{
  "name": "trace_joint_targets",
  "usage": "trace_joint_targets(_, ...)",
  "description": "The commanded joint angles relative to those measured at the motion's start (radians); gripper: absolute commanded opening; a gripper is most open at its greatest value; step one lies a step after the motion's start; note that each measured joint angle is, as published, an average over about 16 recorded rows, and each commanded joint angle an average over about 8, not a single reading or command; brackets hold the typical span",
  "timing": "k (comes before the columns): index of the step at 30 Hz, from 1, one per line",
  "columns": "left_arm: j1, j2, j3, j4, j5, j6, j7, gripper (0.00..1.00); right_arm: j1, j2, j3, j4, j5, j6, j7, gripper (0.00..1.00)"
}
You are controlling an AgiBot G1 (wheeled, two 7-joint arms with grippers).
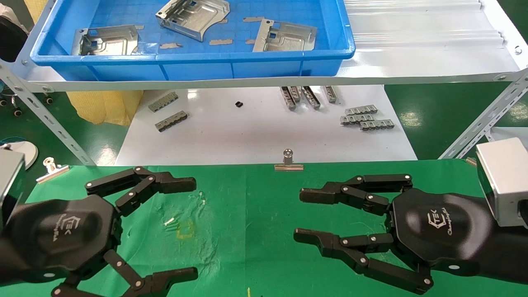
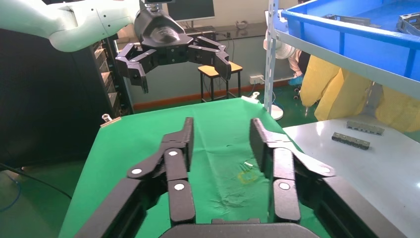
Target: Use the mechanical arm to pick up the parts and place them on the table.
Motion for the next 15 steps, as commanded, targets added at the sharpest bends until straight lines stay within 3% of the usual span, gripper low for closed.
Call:
trace_joint_targets(1, 0.0, 0.0, 0.0, 0.0, 0.0, 0.0, 0.0, 1.0, 0.0, 0.0, 0.0, 0.0, 0.0, 0.0, 0.0, 0.0)
trace_joint_targets(15, 0.0, 0.0, 0.0, 0.0, 0.0, 0.0, 0.0, 1.0, 0.0, 0.0, 0.0, 0.0, 0.0, 0.0, 0.0, 0.0)
